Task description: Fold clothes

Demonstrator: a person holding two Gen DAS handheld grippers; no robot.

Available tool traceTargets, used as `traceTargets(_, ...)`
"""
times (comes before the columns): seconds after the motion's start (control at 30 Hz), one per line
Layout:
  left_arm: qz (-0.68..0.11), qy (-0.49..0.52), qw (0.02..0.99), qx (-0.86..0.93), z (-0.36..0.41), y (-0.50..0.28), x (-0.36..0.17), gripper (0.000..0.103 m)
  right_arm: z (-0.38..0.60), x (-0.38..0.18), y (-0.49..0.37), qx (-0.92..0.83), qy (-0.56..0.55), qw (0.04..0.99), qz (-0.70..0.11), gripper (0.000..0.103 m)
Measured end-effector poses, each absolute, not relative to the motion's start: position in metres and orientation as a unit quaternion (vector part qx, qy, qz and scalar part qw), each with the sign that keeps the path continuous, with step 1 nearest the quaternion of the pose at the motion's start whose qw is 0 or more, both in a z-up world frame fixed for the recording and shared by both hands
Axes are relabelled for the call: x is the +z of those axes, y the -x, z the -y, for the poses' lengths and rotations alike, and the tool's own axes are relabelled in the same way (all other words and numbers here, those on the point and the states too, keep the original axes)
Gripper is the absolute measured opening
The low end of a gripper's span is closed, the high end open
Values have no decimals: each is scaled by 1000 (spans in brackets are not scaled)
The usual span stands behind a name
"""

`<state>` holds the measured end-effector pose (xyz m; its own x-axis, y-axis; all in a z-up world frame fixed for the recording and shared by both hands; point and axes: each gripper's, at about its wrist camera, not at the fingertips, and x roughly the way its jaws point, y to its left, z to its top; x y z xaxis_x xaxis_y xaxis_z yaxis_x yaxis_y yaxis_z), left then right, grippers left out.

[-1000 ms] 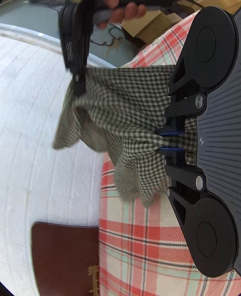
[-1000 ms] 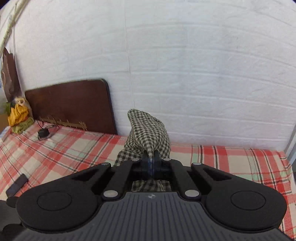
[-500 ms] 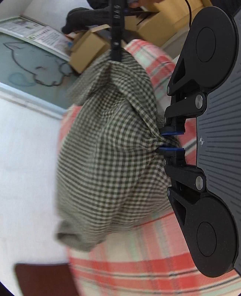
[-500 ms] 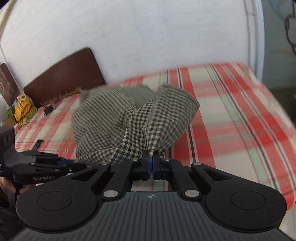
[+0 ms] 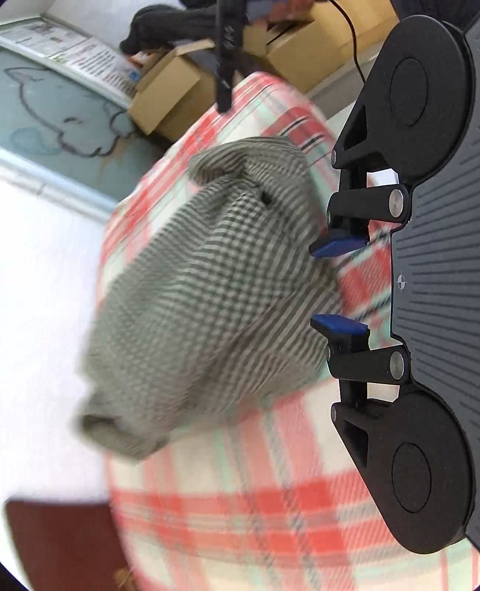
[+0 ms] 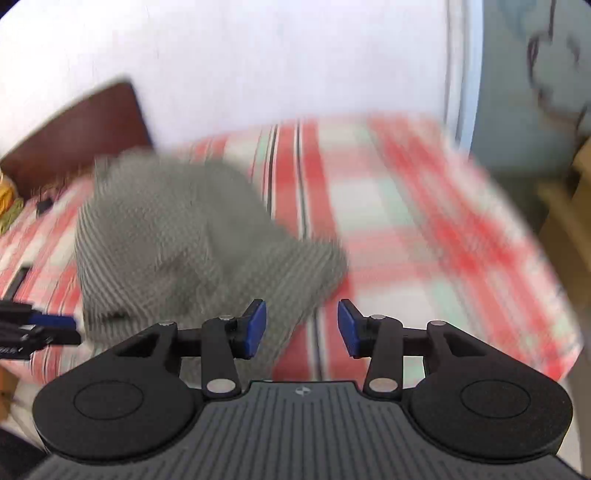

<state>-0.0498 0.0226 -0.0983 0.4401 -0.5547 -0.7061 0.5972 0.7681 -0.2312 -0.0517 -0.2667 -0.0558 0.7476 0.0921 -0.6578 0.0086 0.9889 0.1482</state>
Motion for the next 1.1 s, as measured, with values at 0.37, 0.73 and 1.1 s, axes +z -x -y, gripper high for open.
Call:
traceTargets(0.37, -351, 0, 911, -217, -28, -63, -51, 69, 206, -42, -23, 159, -69, 932, -319, 50)
traceTargets(0.73, -424, 106, 870, -227, -36, -140, -95, 67, 157, -62, -98, 200, -27, 911, -359, 66)
traceTargets(1.1, -429, 97, 871, -220, -30, -144, -101, 0, 174, -48, -73, 221, -50, 911, -345, 0)
